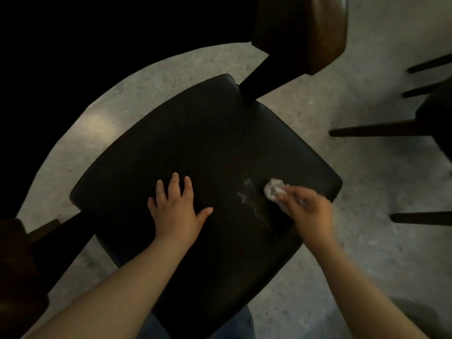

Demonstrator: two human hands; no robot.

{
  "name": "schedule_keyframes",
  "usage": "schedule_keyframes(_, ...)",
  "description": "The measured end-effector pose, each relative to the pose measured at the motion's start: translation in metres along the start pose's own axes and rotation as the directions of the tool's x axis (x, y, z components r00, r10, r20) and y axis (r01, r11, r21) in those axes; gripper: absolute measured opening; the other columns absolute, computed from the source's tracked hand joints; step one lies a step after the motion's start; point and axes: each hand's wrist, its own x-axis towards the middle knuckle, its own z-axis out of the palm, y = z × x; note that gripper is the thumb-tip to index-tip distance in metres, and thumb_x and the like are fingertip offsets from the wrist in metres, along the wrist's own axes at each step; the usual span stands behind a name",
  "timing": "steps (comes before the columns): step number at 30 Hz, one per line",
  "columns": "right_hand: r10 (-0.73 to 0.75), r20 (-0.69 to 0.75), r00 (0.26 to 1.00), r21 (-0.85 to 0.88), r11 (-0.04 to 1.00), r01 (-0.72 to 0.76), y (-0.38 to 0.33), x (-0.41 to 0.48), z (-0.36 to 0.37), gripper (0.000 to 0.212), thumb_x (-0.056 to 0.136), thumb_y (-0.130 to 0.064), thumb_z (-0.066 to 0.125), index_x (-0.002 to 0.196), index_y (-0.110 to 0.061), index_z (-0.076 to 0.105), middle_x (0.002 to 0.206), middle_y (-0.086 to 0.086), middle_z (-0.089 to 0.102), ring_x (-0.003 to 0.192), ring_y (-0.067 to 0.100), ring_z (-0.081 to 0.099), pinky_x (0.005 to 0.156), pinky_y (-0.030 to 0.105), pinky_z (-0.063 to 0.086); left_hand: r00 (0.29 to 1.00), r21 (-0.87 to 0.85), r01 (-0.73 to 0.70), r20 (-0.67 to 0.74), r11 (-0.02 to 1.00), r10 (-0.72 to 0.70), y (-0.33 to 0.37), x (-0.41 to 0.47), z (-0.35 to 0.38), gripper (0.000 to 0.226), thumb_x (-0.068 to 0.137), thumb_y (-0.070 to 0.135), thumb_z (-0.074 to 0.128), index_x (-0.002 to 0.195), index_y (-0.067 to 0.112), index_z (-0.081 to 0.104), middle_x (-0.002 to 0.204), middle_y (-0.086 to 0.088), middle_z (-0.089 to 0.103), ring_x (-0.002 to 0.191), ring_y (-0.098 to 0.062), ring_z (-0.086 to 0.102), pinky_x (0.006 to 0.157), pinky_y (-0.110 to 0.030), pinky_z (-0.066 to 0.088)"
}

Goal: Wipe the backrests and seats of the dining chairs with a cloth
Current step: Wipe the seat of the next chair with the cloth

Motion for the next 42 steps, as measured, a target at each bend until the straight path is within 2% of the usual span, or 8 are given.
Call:
schedule_keyframes(3, -0.077, -0.077, 0.994, -0.001, 0.997, 0.077, -0.021, 0.038, 0.008, 0.019, 0.086, -0.037, 0.058, 0.099, -0.052, 0.057, 0.1, -0.027, 0.058, 0.102, -0.011, 0.052, 0.083, 0.015, 0.041, 1.0, -0.001, 0.007, -0.01, 1.0, -0.007, 0.002, 0.0, 0.001, 0.093, 0.085, 0.063, 0.054, 0.154, 0.028, 0.003, 0.161, -0.003, -0.007, 0.148, -0.034, -0.006, 0.118, -0.057, 0.014)
schedule_keyframes(7, -0.142, 0.063, 0.988, -0.07, 0.987, 0.147, -0.028, 0.07, 0.027, 0.02, 0.088, -0.032, 0.061, 0.106, -0.041, 0.063, 0.103, -0.019, 0.06, 0.096, -0.018, 0.046, 0.078, 0.008, 0.033, 1.0, 0.004, 0.005, -0.021, 1.0, -0.005, 0.002, 0.0, 0.002, 0.093, 0.085, 0.063, 0.054, 0.154, 0.028, 0.003, 0.161, -0.002, -0.007, 0.148, -0.033, -0.006, 0.118, -0.056, 0.014)
schedule_keyframes(12, -0.118, 0.159, 0.98, -0.082, 0.988, 0.132, 0.006, 0.019, 0.017, 0.018, 0.088, -0.034, 0.06, 0.1, -0.048, 0.06, 0.105, -0.02, 0.061, 0.106, -0.003, 0.05, 0.086, 0.014, 0.038, 0.999, 0.027, -0.022, -0.029, 0.999, 0.023, -0.001, 0.0, 0.001, 0.092, 0.085, 0.067, 0.05, 0.154, 0.028, 0.002, 0.162, -0.003, -0.006, 0.148, -0.033, -0.006, 0.118, -0.056, 0.015)
schedule_keyframes(19, -0.079, 0.011, 0.997, -0.053, 0.995, 0.08, 0.001, -0.008, -0.002, 0.019, 0.086, -0.033, 0.061, 0.101, -0.045, 0.062, 0.099, -0.025, 0.059, 0.104, -0.002, 0.054, 0.085, 0.018, 0.044, 0.997, 0.027, -0.043, -0.061, 0.999, 0.045, -0.008, 0.0, 0.009, 0.094, 0.084, 0.069, 0.048, 0.153, 0.029, -0.001, 0.161, -0.001, -0.01, 0.148, -0.032, -0.009, 0.118, -0.056, 0.013)
schedule_keyframes(27, -0.176, 0.241, 0.954, -0.118, 0.971, 0.209, -0.036, 0.064, 0.055, 0.022, 0.092, -0.025, 0.061, 0.11, -0.036, 0.066, 0.118, -0.013, 0.061, 0.112, 0.001, 0.045, 0.093, 0.019, 0.037, 0.994, 0.029, -0.087, -0.058, 0.996, 0.089, -0.019, 0.003, 0.013, 0.097, 0.081, 0.07, 0.052, 0.153, 0.032, -0.001, 0.161, 0.002, -0.01, 0.148, -0.03, -0.008, 0.117, -0.055, 0.012)
schedule_keyframes(33, -0.121, 0.333, 0.935, -0.141, 0.974, 0.176, 0.001, -0.006, 0.01, 0.018, 0.09, -0.029, 0.062, 0.102, -0.043, 0.064, 0.099, -0.028, 0.056, 0.106, -0.001, 0.051, 0.092, 0.024, 0.046, 0.997, 0.064, -0.069, -0.04, 0.996, 0.072, -0.018, 0.007, 0.013, 0.098, 0.08, 0.07, 0.053, 0.152, 0.033, -0.002, 0.161, 0.002, -0.01, 0.148, -0.032, -0.006, 0.116, -0.056, 0.015)
schedule_keyframes(37, -0.076, 0.022, 0.997, -0.09, 0.993, 0.078, -0.006, -0.028, -0.008, 0.018, 0.086, -0.032, 0.061, 0.1, -0.044, 0.062, 0.094, -0.027, 0.057, 0.101, -0.002, 0.056, 0.085, 0.019, 0.045, 0.998, 0.077, -0.05, -0.042, 0.996, 0.053, -0.015, 0.008, 0.014, 0.099, 0.08, 0.069, 0.055, 0.152, 0.032, -0.001, 0.161, 0.002, -0.008, 0.148, -0.032, -0.004, 0.115, -0.056, 0.016)
schedule_keyframes(42, 0.034, -0.282, 0.959, 0.035, 0.999, -0.025, -0.053, -0.023, 0.046, 0.029, 0.085, -0.039, 0.054, 0.113, -0.044, 0.057, 0.09, -0.034, 0.053, 0.096, -0.004, 0.05, 0.078, 0.013, 0.037, 0.993, 0.04, -0.108, -0.038, 0.993, 0.109, -0.026, 0.01, 0.01, 0.093, 0.083, 0.064, 0.057, 0.153, 0.033, 0.004, 0.162, 0.003, -0.003, 0.148, -0.029, 0.0, 0.116, -0.054, 0.018)
